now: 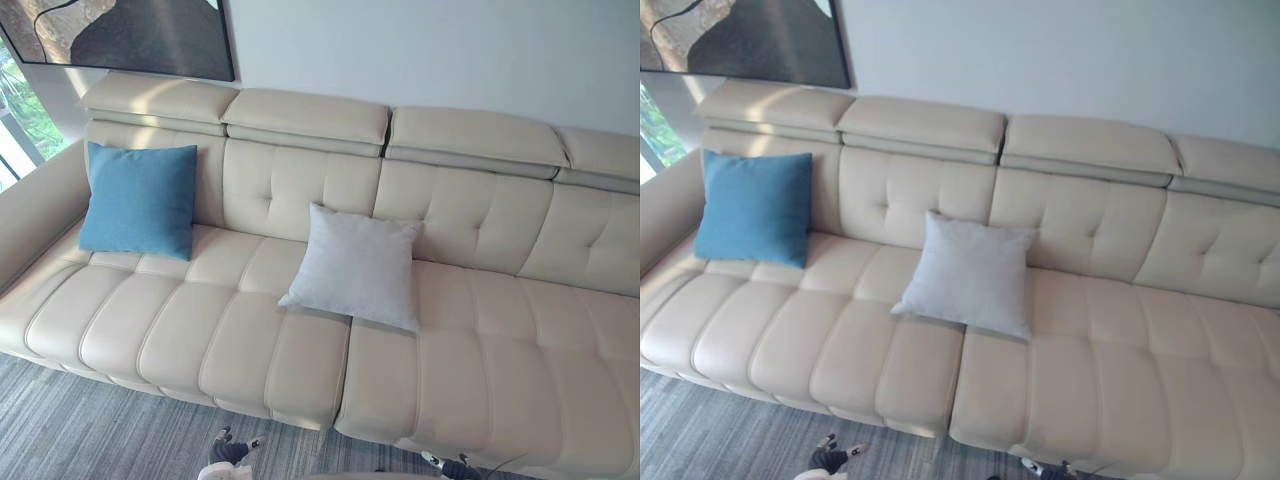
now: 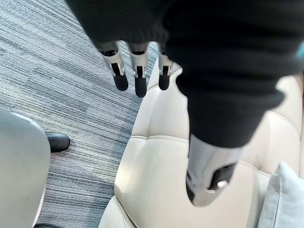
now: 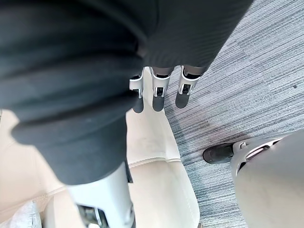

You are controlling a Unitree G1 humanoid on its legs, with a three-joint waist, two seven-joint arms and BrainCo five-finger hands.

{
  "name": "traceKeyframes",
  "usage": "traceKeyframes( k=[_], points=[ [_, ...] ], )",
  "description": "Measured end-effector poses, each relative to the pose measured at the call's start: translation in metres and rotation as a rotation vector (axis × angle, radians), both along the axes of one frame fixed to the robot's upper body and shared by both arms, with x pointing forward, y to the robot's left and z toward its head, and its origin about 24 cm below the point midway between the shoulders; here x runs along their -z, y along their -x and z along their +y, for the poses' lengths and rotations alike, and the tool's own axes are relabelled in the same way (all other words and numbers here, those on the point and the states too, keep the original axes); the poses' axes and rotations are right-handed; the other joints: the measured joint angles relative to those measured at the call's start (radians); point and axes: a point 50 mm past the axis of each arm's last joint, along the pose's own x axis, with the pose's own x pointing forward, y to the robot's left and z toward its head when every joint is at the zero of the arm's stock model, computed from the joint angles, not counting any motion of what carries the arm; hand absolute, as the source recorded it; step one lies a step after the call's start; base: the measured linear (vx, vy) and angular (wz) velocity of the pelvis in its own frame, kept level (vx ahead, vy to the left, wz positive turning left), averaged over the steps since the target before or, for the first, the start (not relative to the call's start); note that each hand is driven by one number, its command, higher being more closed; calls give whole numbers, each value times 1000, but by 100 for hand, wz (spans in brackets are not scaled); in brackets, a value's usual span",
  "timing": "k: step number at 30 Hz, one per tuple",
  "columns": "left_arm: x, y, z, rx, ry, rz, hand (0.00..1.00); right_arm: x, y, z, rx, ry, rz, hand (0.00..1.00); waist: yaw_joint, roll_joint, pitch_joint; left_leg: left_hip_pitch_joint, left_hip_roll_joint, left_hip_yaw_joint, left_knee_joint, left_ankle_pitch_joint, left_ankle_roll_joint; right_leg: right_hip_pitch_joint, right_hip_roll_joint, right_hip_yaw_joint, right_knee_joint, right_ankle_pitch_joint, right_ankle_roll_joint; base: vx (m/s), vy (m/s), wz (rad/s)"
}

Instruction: Pick up cushions and gather them together orderly.

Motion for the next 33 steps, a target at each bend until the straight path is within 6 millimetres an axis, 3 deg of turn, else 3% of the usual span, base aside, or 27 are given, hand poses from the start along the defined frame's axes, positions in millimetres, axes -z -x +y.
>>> traceKeyframes(
  k=[7,14,17,19,20,21,22,24,26,27,28,29,30,31,32,33],
  points=[
    [0,1,1,-44,10,-1,0,1,-3,5,-56,-2,14,0,-5,1,11,8,8,11,5,0,0,4,2,8,8,0,0,0,0,-3],
    [-1,-8,-2,-119,52,-26,0,-11,-48,22,-312,46,-60,0,-6,19,91,-26,59,183,207,-119,10,-64,32,159,112,-3,-7,-119,8,-67],
    [-2,-12,1,-103,40,-29,0,-13,-56,28,-363,55,-76,0,-6,11,99,-66,76,241,261,-143,12,-123,39,192,140,4,-6,-131,5,-64],
    [-6,-22,5,-75,22,-55,0,-14,-58,33,-386,54,-81,0,-12,-9,105,-119,103,280,304,-145,19,-169,27,145,150,5,6,-124,-20,-37],
    [-7,-23,6,-76,20,-56,0,-15,-60,34,-387,54,-90,0,-9,-3,109,-129,115,289,313,-145,19,-192,21,116,201,-12,-13,-58,-40,-29],
    [-7,-23,5,-73,24,-51,0,-17,-63,36,-390,54,-105,0,-11,-3,109,-133,147,301,325,-144,18,-217,3,51,369,-60,-55,-13,-44,-24],
    [-7,-23,5,-71,22,-48,0,-16,-63,36,-388,52,-103,0,-10,3,107,-129,161,306,326,-141,17,-212,-21,24,481,-108,-48,38,-111,-21],
    [-7,-23,10,-56,6,-45,0,-15,-60,39,-390,43,-94,0,-7,-30,84,-122,165,307,336,-135,7,-163,-115,24,640,-189,-5,55,-165,-9],
    [-8,-23,14,-51,-6,-43,0,-12,-57,40,-398,39,-76,0,-9,-56,66,-120,159,308,351,-120,-16,-143,-135,30,621,-225,25,37,-237,-2],
    [-7,-22,12,-52,0,-39,0,-12,-57,37,-403,44,-68,0,-9,-48,62,-121,160,308,343,-109,-21,-140,-124,23,602,-226,24,-12,-292,-26],
    [-6,-20,6,-38,13,-30,0,-13,-60,29,-416,69,-61,0,1,-16,49,-123,165,314,282,-50,-25,-94,-82,34,473,-225,23,-32,-187,-29],
    [-5,-20,3,-32,18,-30,0,-13,-64,26,-421,80,-60,0,1,-6,49,-121,172,318,258,-27,-37,-69,-67,34,392,-224,23,-32,-187,-31],
    [-5,-20,2,-30,21,-30,0,-13,-65,24,-425,86,-56,0,1,-3,50,-123,174,324,249,-20,-43,-59,-59,34,352,-224,23,-63,-187,-31],
    [-5,-21,-1,-26,28,-30,0,-15,-70,19,-447,109,-50,0,4,19,57,-139,187,331,241,-14,-52,-33,-28,30,245,-214,13,-90,-157,-25],
    [-4,-21,-5,-21,39,-25,0,-17,-73,14,-456,127,-53,0,0,46,72,-141,206,321,240,-1,-64,-9,-6,23,198,-173,4,-159,-240,-15],
    [-4,-22,-7,-5,39,-23,0,-17,-71,10,-452,138,-43,0,-3,50,83,-138,210,304,228,33,-68,21,13,14,138,-141,-4,-115,-139,8]
  ],
)
